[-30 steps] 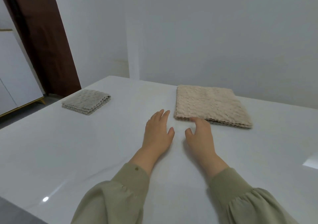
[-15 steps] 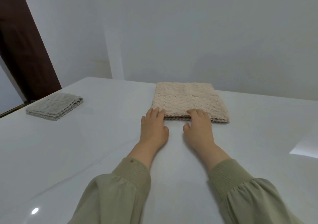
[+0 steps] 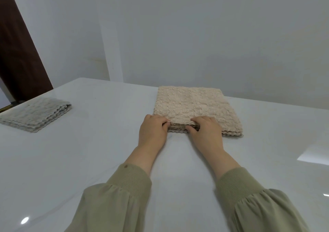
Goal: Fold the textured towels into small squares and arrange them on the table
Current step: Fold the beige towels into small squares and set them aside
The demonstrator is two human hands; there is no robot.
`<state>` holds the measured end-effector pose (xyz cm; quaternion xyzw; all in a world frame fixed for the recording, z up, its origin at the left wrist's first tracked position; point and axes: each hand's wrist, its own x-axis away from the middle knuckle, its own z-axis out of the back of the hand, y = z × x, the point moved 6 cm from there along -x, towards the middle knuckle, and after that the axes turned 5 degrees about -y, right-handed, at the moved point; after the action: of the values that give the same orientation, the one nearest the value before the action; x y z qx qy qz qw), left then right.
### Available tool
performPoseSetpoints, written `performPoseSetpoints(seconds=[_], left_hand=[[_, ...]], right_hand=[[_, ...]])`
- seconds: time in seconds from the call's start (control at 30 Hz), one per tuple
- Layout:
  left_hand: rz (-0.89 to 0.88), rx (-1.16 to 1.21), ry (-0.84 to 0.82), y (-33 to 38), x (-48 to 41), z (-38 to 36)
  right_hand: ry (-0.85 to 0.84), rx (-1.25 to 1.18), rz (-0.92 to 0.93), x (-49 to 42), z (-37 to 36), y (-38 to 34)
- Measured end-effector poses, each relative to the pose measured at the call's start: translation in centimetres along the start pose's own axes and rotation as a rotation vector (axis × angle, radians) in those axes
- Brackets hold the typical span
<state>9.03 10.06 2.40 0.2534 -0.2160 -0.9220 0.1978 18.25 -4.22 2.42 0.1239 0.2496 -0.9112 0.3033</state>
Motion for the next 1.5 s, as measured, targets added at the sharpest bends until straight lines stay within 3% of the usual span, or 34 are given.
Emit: performPoseSetpoints(seconds=[0.23, 0.47, 0.63, 0.7, 0.9, 0.97, 1.07, 1.17, 1.27, 1.4, 1.5], left_hand=[[0.073, 0.087, 0.079, -0.2, 0.2, 0.7], [0.084, 0.075, 0.057, 0.0, 0.2, 0.6], [0.109, 0.151, 0.166, 0.0, 0.4, 1.2], [0.106, 0.181, 0.191, 0.0, 0.5, 1.4], [0.188, 0.207, 0.162, -0.9, 0.3, 1.2], [0.217, 0.179, 0.153, -1.6, 0.1, 0.8], [0.223, 0.140, 0.160, -1.8, 0.1, 0.8], [0.206, 0.271, 0.326, -0.8, 0.5, 2.7], [0.226, 0.609, 0.355, 0.4, 1.0, 4.1], [0.251, 0.910, 0.251, 2.3, 1.6, 5.6], [0.230, 1.087, 0.174, 3.8, 2.6, 7.6]], right_hand=[[0.116, 0.028, 0.001, -0.2, 0.6, -0.4], [0.118, 0.080, 0.171, -0.3, -0.6, -2.9], [0.235, 0.167, 0.256, -0.4, -0.5, -4.4], [0.234, 0.190, 0.176, -0.7, -0.3, -3.3], [0.004, 0.277, -0.386, -1.1, 1.1, 2.9], [-0.033, 0.225, -0.446, -1.1, 1.1, 3.8], [-0.035, 0.198, -0.355, -1.5, 0.8, 3.2], [0.188, 0.093, -0.245, -1.6, 2.3, 1.8], [0.354, -0.265, -0.138, -0.6, 4.7, 0.2], [0.265, -0.750, -0.104, 0.4, 6.4, -2.7], [0.242, -0.949, -0.110, 1.2, 8.5, -4.4]])
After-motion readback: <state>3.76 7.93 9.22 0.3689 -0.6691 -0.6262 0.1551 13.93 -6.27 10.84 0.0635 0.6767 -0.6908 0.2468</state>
